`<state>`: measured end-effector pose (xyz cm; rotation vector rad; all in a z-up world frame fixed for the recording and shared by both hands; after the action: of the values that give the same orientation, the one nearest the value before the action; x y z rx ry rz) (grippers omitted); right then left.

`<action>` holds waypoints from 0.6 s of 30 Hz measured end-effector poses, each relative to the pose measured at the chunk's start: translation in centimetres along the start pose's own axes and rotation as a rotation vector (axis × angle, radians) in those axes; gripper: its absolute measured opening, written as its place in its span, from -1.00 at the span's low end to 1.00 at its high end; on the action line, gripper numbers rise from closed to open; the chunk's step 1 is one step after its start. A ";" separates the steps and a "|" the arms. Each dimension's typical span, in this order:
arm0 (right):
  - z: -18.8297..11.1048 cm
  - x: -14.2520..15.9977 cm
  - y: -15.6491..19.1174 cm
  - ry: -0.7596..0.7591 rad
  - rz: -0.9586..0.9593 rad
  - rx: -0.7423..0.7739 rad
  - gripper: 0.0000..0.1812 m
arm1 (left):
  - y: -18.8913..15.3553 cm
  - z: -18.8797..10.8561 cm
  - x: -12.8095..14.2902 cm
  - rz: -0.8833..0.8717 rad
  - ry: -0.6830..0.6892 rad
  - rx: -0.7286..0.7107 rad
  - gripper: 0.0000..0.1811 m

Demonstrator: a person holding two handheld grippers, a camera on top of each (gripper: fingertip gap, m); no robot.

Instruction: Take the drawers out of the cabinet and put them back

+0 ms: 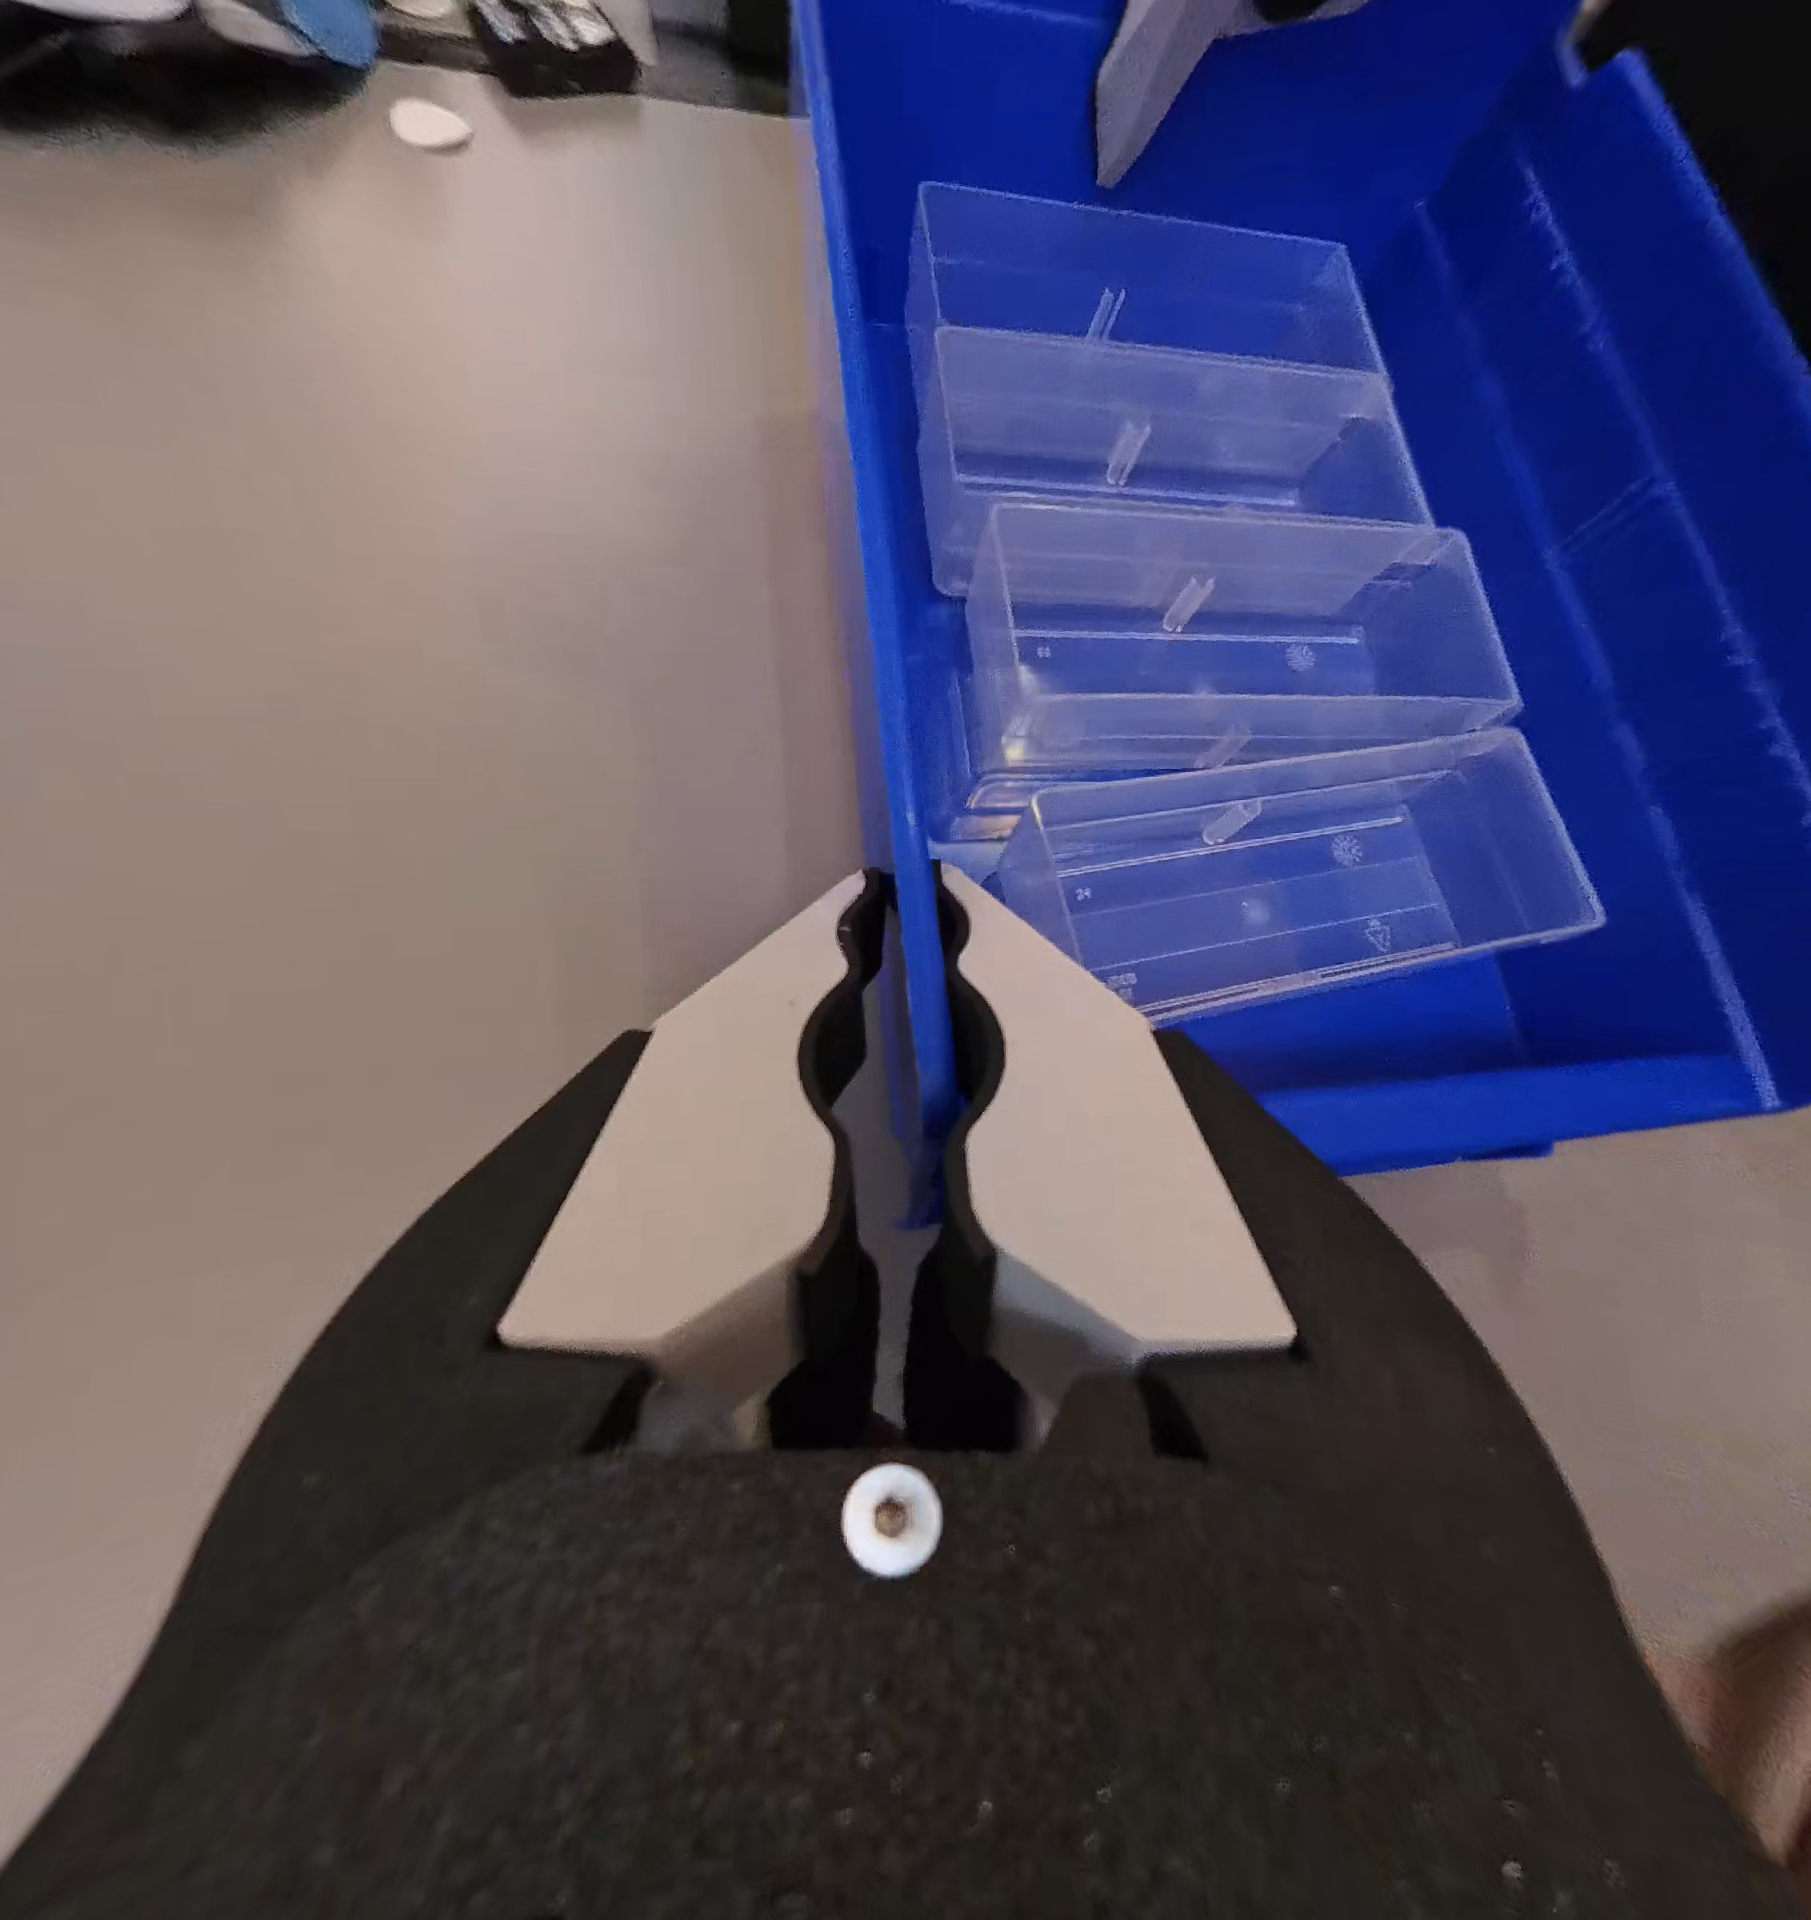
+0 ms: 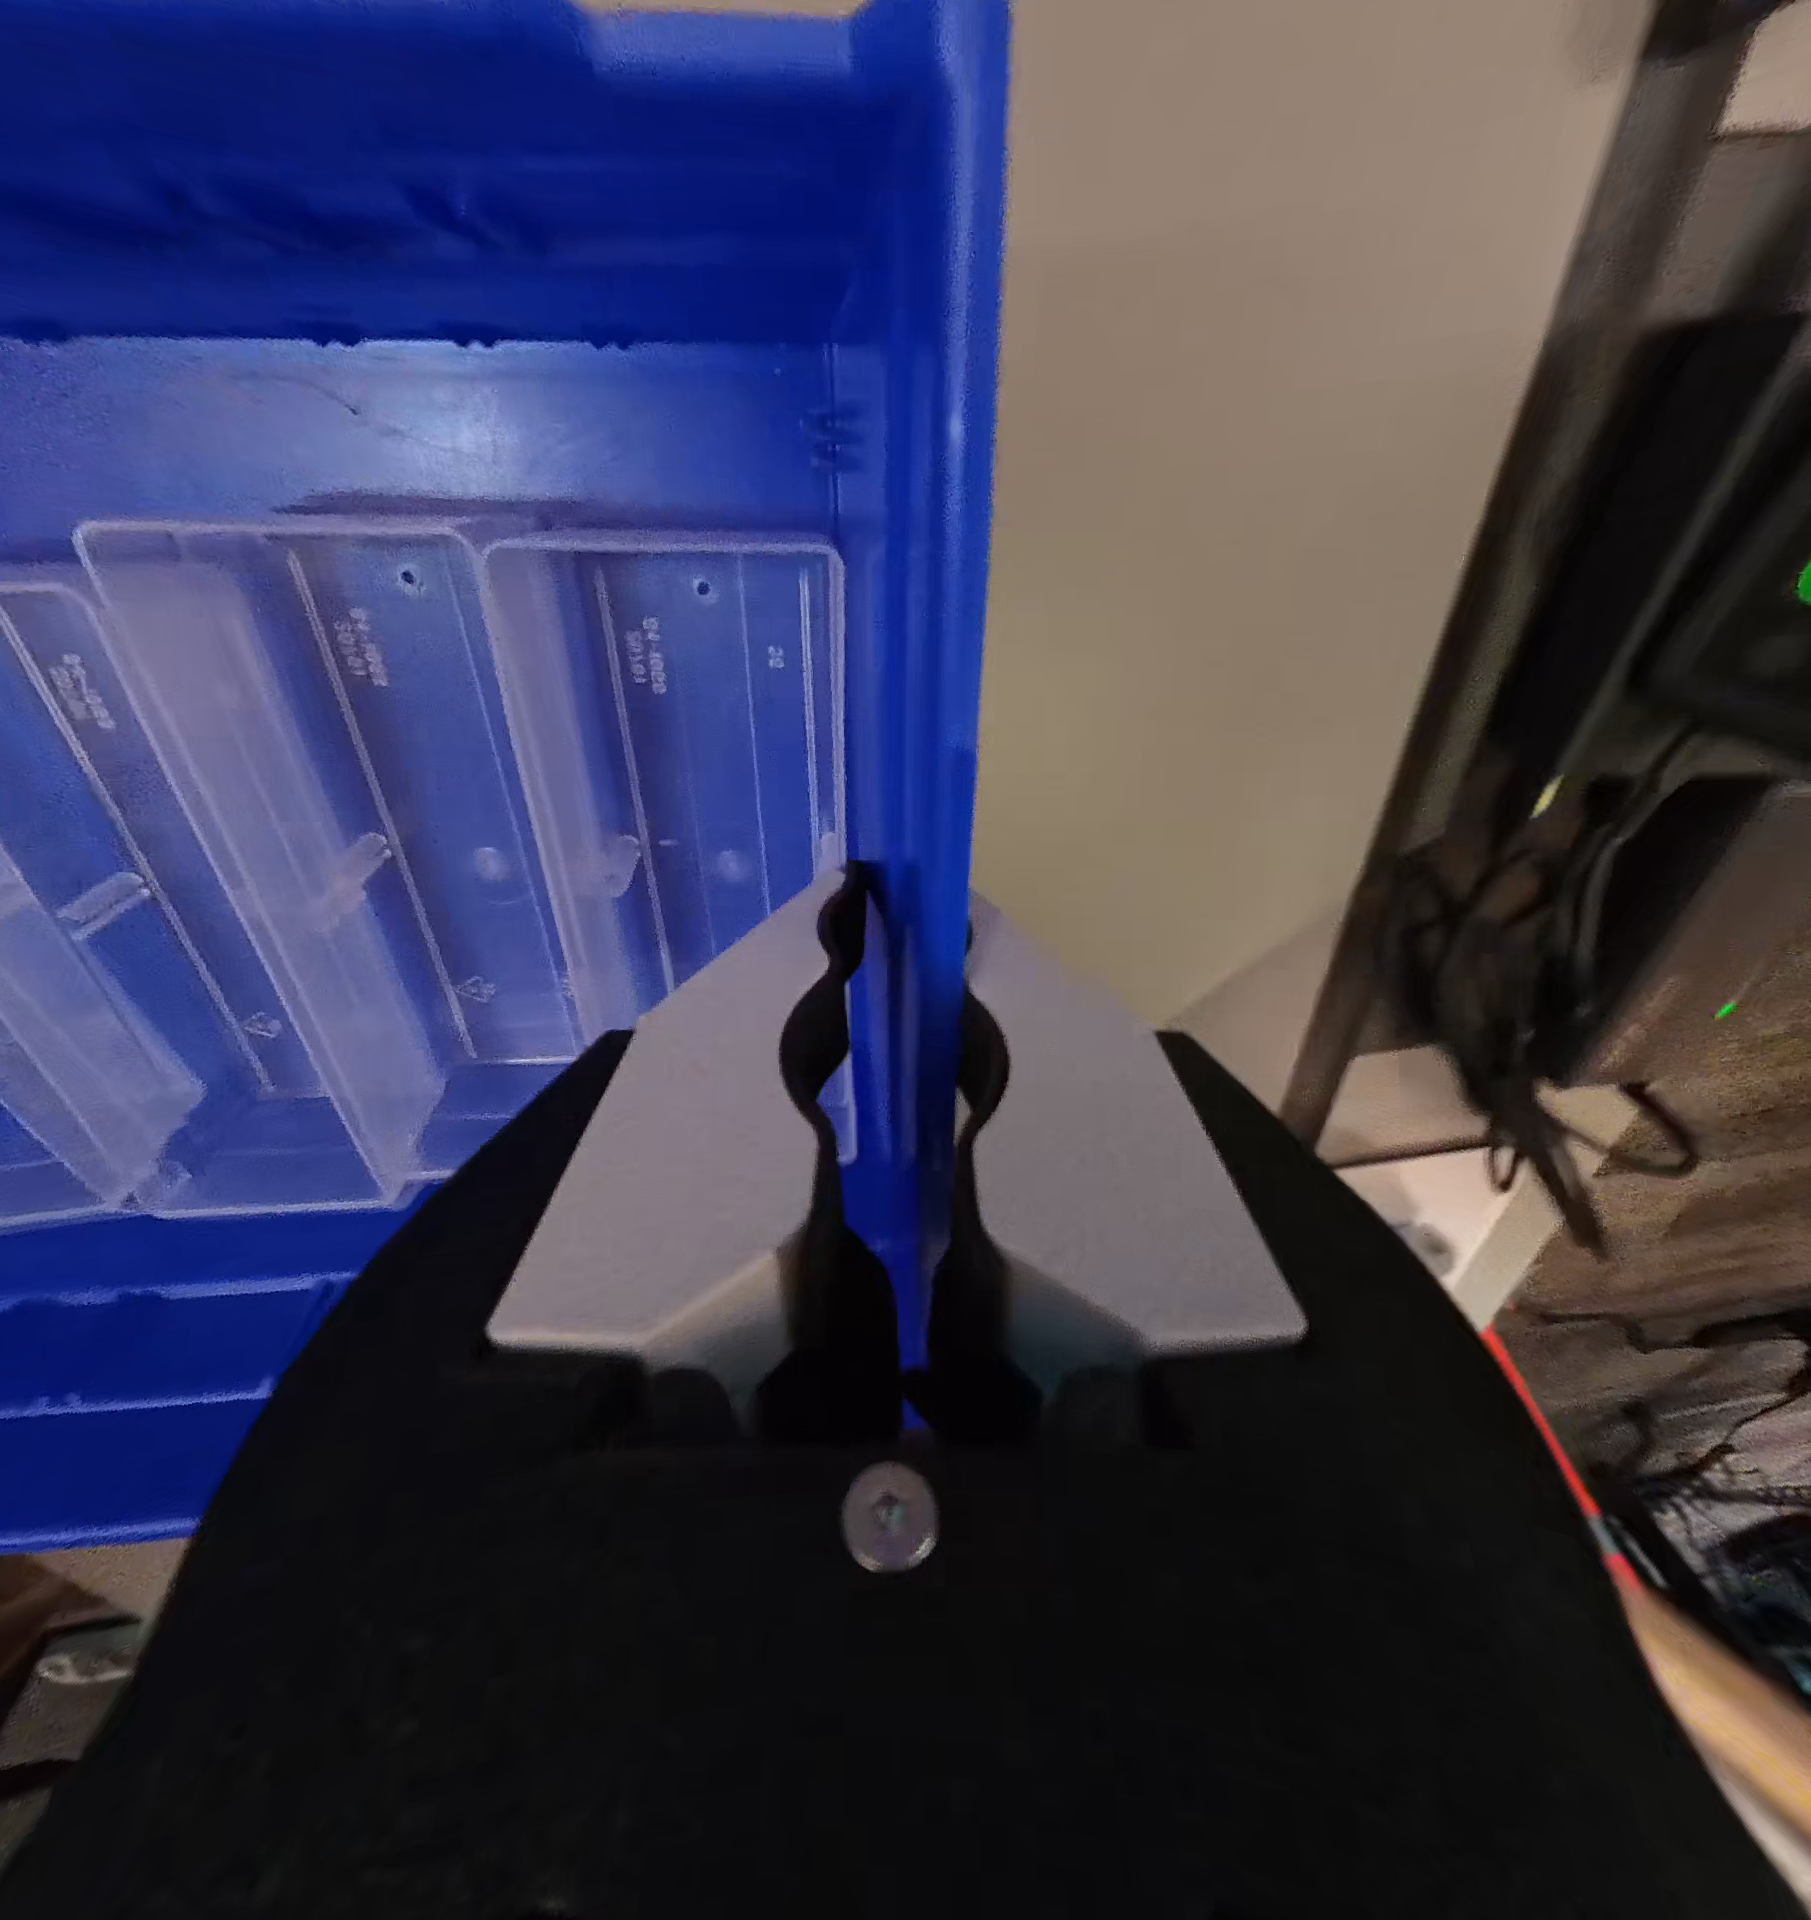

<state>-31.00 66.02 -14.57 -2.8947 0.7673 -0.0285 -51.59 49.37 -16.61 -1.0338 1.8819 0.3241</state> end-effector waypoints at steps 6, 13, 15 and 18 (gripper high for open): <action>3.9 -0.9 -4.6 0.035 0.016 -0.043 -0.87 | -0.3 4.4 -2.0 -0.028 0.027 -0.108 -0.95; -0.6 -0.3 -7.1 -0.042 0.112 0.240 -0.50 | -1.0 5.9 -2.8 -0.025 0.030 -0.100 -0.94; -5.2 0.6 -6.5 -0.162 0.302 0.343 -0.52 | -1.2 5.4 -3.0 -0.045 0.004 -0.106 -0.75; -11.7 2.1 1.0 -0.579 0.458 0.136 -0.52 | -1.7 2.3 -4.8 -0.018 -0.088 -0.163 -0.57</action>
<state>-30.34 62.51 -3.22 -2.3325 1.2031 0.7331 -47.90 52.19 -13.52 -1.1263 1.7888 0.5117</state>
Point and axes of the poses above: each gripper's, where its closed fingertips meet, z out along the fingers, x out of its underside, y = z × x across the jaws, the point moved 3 cm from there along -z, back along the fingers, and after that the axes turned 3 degrees about -y, right-handed, at the moved point
